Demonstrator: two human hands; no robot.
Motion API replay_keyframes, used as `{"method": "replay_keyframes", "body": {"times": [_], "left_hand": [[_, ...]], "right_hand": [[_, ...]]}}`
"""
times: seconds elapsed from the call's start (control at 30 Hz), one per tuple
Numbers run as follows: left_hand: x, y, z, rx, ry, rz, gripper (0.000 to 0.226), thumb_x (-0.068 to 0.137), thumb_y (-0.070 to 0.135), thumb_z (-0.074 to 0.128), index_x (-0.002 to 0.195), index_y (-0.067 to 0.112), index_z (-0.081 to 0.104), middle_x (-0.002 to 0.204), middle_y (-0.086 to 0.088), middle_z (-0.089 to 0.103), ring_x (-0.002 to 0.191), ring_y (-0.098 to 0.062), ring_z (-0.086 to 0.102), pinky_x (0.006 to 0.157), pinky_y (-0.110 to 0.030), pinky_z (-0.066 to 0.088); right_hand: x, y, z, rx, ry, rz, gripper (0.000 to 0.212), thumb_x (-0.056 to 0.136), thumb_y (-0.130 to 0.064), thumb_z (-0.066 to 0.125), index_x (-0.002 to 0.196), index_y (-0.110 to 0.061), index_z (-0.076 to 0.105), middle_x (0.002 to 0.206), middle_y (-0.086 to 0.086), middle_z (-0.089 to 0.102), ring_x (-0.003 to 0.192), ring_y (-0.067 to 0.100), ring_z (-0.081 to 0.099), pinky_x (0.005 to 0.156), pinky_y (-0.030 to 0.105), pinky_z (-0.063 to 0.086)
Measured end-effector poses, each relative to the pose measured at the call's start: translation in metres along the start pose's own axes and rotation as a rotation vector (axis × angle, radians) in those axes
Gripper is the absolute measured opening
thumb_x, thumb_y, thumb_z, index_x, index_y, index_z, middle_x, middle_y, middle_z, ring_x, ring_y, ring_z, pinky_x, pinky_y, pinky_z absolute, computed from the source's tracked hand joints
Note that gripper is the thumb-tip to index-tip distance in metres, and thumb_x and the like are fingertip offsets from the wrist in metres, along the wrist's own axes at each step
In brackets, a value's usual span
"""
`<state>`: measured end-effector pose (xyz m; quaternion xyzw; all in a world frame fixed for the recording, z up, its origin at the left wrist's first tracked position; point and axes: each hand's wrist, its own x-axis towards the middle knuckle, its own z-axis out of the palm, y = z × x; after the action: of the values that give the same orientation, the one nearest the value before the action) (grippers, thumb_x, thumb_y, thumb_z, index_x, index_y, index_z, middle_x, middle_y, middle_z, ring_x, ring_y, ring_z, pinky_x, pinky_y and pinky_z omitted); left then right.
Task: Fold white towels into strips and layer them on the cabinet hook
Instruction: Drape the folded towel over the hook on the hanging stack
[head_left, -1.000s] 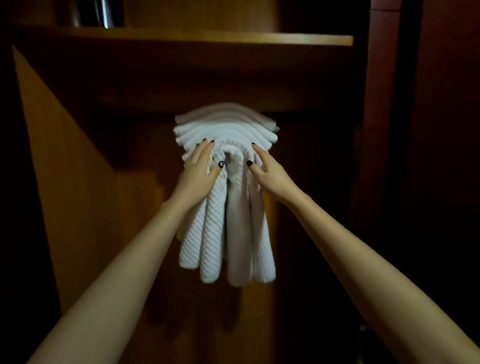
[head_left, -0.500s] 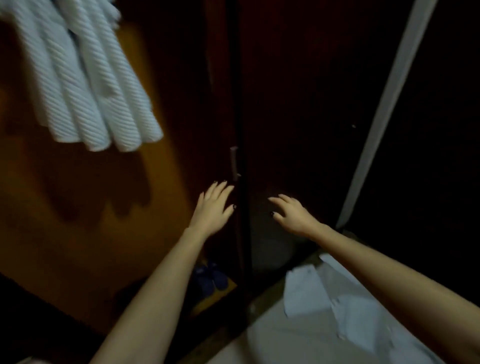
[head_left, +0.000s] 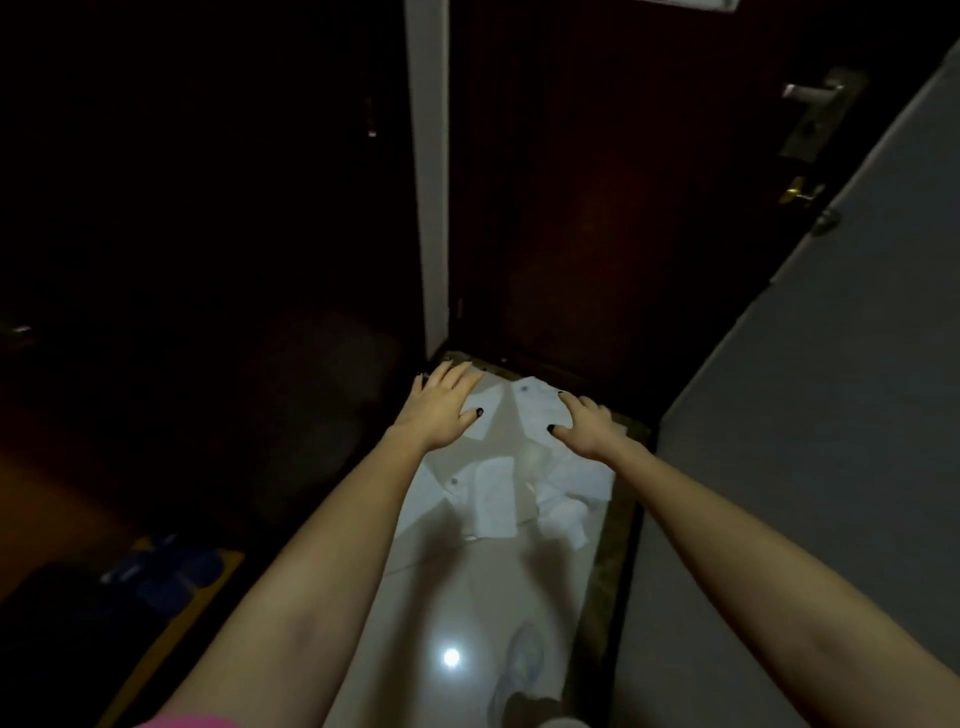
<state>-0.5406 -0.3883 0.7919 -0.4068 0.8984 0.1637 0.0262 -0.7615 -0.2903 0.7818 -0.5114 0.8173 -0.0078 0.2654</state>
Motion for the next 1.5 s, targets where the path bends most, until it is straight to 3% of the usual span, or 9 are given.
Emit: {"method": "replay_keyframes", "body": {"times": [0.27, 0.47, 0.63, 0.87, 1.07, 1.2, 1.37, 1.5], "left_hand": [[0.166, 0.087, 0.014, 0.021, -0.001, 0.147, 0.06, 0.102, 0.042, 0.039, 0.155, 0.028, 0.015, 0.163, 0.003, 0.009, 0.15, -0.021, 0.001, 0.119, -0.054, 0.008], [0.283, 0.104, 0.095, 0.068, 0.025, 0.247, 0.058, 0.102, 0.04, 0.04, 0.154, 0.026, 0.018, 0.162, 0.002, 0.015, 0.15, -0.021, 0.006, 0.119, -0.052, 0.01], [0.373, 0.088, 0.221, 0.055, 0.062, 0.382, 0.054, 0.102, 0.034, 0.043, 0.152, 0.021, 0.027, 0.159, -0.001, 0.027, 0.148, -0.02, 0.017, 0.119, -0.044, 0.016], [0.474, 0.056, 0.457, 0.081, -0.076, 0.456, 0.057, 0.102, 0.038, 0.043, 0.153, 0.019, 0.026, 0.16, -0.003, 0.022, 0.149, -0.022, 0.015, 0.119, -0.047, 0.017], [0.524, 0.042, 0.63, 0.101, -0.235, 0.536, 0.057, 0.101, 0.04, 0.045, 0.151, 0.02, 0.028, 0.158, -0.003, 0.028, 0.149, -0.023, 0.014, 0.119, -0.045, 0.017], [0.54, 0.026, 0.707, 0.103, -0.28, 0.582, 0.057, 0.098, 0.042, 0.052, 0.148, 0.019, 0.038, 0.153, -0.004, 0.039, 0.143, -0.024, 0.027, 0.115, -0.038, 0.025], [0.541, 0.027, 0.771, -0.018, -0.386, 0.575, 0.061, 0.086, 0.051, 0.066, 0.138, 0.021, 0.054, 0.14, -0.004, 0.053, 0.131, -0.023, 0.042, 0.108, -0.038, 0.035], [0.534, 0.037, 0.799, -0.104, -0.327, 0.556, 0.03, 0.093, 0.035, 0.063, 0.11, 0.012, 0.072, 0.108, -0.009, 0.07, 0.098, -0.021, 0.061, 0.084, -0.035, 0.048]], "right_hand": [[0.105, 0.126, -0.077, 0.08, 0.051, 0.132, 0.068, 0.099, -0.04, 0.05, 0.156, -0.021, 0.017, 0.16, 0.015, 0.019, 0.143, 0.04, 0.022, 0.116, 0.053, 0.026], [0.202, 0.201, -0.047, 0.112, 0.083, 0.156, 0.068, 0.099, -0.037, 0.052, 0.156, -0.021, 0.018, 0.159, 0.015, 0.021, 0.143, 0.038, 0.025, 0.115, 0.051, 0.029], [0.284, 0.271, 0.048, 0.259, 0.132, 0.198, 0.066, 0.1, -0.032, 0.052, 0.156, -0.018, 0.019, 0.159, 0.016, 0.022, 0.143, 0.038, 0.026, 0.116, 0.05, 0.029], [0.398, 0.387, 0.258, 0.3, 0.097, 0.258, 0.064, 0.099, -0.03, 0.052, 0.154, -0.011, 0.023, 0.156, 0.018, 0.028, 0.14, 0.038, 0.032, 0.115, 0.048, 0.03], [0.461, 0.455, 0.412, 0.423, 0.022, 0.259, 0.06, 0.097, -0.032, 0.058, 0.149, -0.011, 0.037, 0.152, 0.013, 0.04, 0.136, 0.032, 0.041, 0.112, 0.044, 0.036], [0.472, 0.482, 0.481, 0.545, 0.044, 0.317, 0.06, 0.095, -0.029, 0.062, 0.146, -0.005, 0.041, 0.149, 0.016, 0.044, 0.134, 0.03, 0.045, 0.11, 0.038, 0.038], [0.475, 0.495, 0.524, 0.554, 0.11, 0.237, 0.06, 0.09, -0.032, 0.069, 0.141, -0.008, 0.049, 0.14, 0.012, 0.053, 0.126, 0.029, 0.052, 0.1, 0.036, 0.045], [0.484, 0.489, 0.551, 0.516, 0.121, 0.201, 0.062, 0.091, -0.029, 0.067, 0.146, -0.015, 0.043, 0.135, 0.013, 0.053, 0.123, 0.028, 0.051, 0.1, 0.034, 0.042]]}}
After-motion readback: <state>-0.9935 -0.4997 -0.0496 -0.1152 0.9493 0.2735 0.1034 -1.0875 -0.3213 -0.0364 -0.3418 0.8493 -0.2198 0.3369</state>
